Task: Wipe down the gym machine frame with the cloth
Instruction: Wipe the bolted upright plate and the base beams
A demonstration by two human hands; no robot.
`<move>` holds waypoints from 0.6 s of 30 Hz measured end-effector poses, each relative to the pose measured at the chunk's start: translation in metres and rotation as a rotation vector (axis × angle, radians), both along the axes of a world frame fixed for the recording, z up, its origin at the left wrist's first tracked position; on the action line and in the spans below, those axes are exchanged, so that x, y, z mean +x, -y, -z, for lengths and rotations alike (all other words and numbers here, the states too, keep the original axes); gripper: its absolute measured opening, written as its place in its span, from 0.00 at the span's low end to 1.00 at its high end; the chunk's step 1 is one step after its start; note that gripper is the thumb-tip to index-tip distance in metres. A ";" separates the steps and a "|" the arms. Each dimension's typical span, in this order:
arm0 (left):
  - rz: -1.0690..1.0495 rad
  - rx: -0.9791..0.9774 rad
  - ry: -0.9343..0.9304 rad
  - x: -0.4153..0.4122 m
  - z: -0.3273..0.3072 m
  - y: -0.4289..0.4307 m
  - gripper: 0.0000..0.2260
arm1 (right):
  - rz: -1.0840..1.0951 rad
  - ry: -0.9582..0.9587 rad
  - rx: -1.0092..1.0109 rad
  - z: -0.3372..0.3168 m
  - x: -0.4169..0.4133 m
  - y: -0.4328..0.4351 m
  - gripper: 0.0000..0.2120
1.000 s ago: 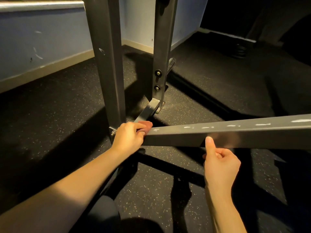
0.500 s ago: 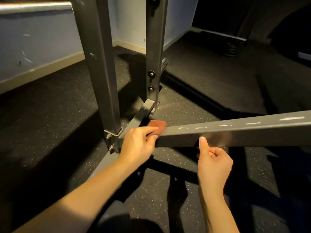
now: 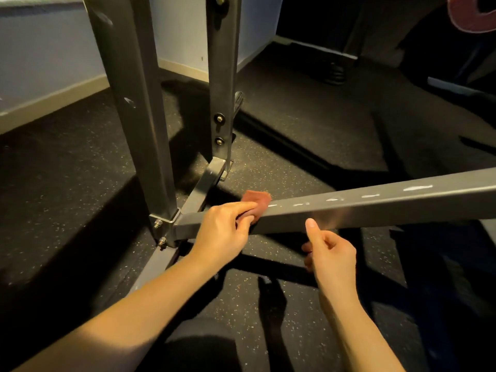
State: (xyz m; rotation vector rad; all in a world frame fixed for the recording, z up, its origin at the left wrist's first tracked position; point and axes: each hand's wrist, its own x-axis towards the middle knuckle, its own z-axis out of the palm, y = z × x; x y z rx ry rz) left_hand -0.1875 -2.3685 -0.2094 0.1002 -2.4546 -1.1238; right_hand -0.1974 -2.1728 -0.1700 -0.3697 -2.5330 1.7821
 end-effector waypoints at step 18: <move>-0.183 0.073 0.126 0.000 0.002 0.010 0.12 | 0.157 0.009 0.108 -0.064 -0.001 -0.059 0.26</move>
